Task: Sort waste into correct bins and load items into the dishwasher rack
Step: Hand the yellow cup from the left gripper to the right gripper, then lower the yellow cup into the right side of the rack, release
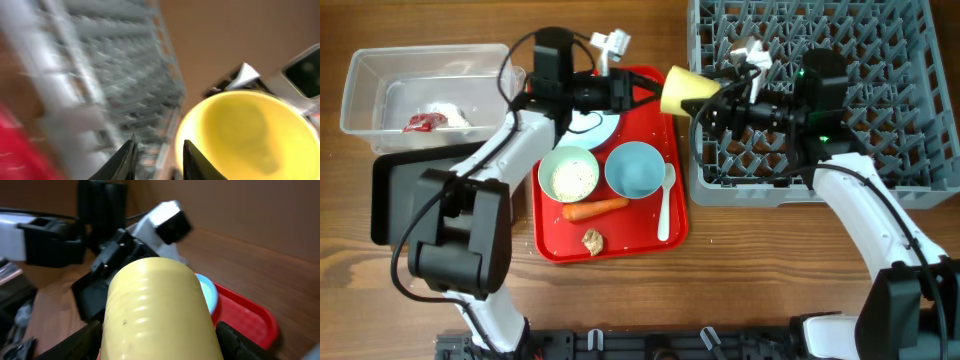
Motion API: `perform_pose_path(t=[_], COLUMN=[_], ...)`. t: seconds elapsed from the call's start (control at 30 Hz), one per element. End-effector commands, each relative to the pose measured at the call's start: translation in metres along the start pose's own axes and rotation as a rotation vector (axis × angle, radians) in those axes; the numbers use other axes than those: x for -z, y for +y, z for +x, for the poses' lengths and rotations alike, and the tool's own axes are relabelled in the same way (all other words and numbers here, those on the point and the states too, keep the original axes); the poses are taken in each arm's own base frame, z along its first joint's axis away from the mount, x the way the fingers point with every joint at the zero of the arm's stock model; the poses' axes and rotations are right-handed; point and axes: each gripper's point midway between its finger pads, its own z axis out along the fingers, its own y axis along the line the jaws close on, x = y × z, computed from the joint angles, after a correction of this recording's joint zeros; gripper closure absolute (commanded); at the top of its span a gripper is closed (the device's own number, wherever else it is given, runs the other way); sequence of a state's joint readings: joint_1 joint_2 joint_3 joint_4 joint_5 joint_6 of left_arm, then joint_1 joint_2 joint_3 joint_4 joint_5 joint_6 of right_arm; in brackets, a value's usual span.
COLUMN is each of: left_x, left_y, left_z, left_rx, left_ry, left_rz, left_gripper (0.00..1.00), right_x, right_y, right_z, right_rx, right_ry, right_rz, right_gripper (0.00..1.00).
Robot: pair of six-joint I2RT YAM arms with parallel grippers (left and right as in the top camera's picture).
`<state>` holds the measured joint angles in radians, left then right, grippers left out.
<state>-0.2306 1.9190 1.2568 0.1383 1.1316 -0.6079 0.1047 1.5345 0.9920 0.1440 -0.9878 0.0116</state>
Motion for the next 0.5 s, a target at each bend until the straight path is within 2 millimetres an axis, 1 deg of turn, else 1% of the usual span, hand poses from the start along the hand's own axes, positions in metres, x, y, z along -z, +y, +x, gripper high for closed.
perform_pose_path(t=[0.0,0.07,0.1,0.17,0.2,0.23,0.3,0.33,0.37,0.47], left_x=[0.029,0.039,0.05,0.065,0.073,0.082,0.103,0.11,0.122,0.144], left_y=[0.036,0.051,0.065,0.078,0.085,0.091,0.103,0.106,0.111,0.114], left_z=[-0.033,-0.038,-0.043,-0.048,-0.05,-0.052,-0.053,-0.053,-0.052,-0.048], left_rx=[-0.132,-0.14,-0.138,-0.137,-0.138,-0.136,-0.149,-0.15,-0.134,-0.109], left_ry=[-0.157,-0.185,-0.214,-0.246,-0.262,-0.278,-0.295,-0.301,-0.316,-0.338], left_rz=[-0.233,-0.306,-0.381,-0.471,-0.524,-0.583,-0.719,-0.766,-0.844,-0.97], left_gripper=[0.68,0.63,0.62,0.62,0.6,0.6,0.6,0.59,0.58,0.55], right_x=[0.018,0.029,0.042,0.061,0.07,0.078,0.101,0.112,0.124,0.157], right_y=[-0.029,-0.04,-0.052,-0.066,-0.071,-0.075,-0.083,-0.087,-0.092,-0.104], right_z=[-0.015,-0.02,-0.024,-0.026,-0.026,-0.026,-0.023,-0.02,-0.018,-0.013], right_rx=[-0.015,-0.019,-0.038,-0.059,-0.076,-0.088,-0.149,-0.188,-0.229,-0.309], right_ry=[-0.034,-0.043,-0.051,-0.058,-0.058,-0.056,-0.039,-0.031,-0.025,0.006], right_rz=[0.163,0.236,0.318,0.421,0.466,0.497,0.575,0.615,0.658,0.782], right_gripper=[0.51,0.52,0.52,0.52,0.52,0.52,0.53,0.54,0.55,0.57])
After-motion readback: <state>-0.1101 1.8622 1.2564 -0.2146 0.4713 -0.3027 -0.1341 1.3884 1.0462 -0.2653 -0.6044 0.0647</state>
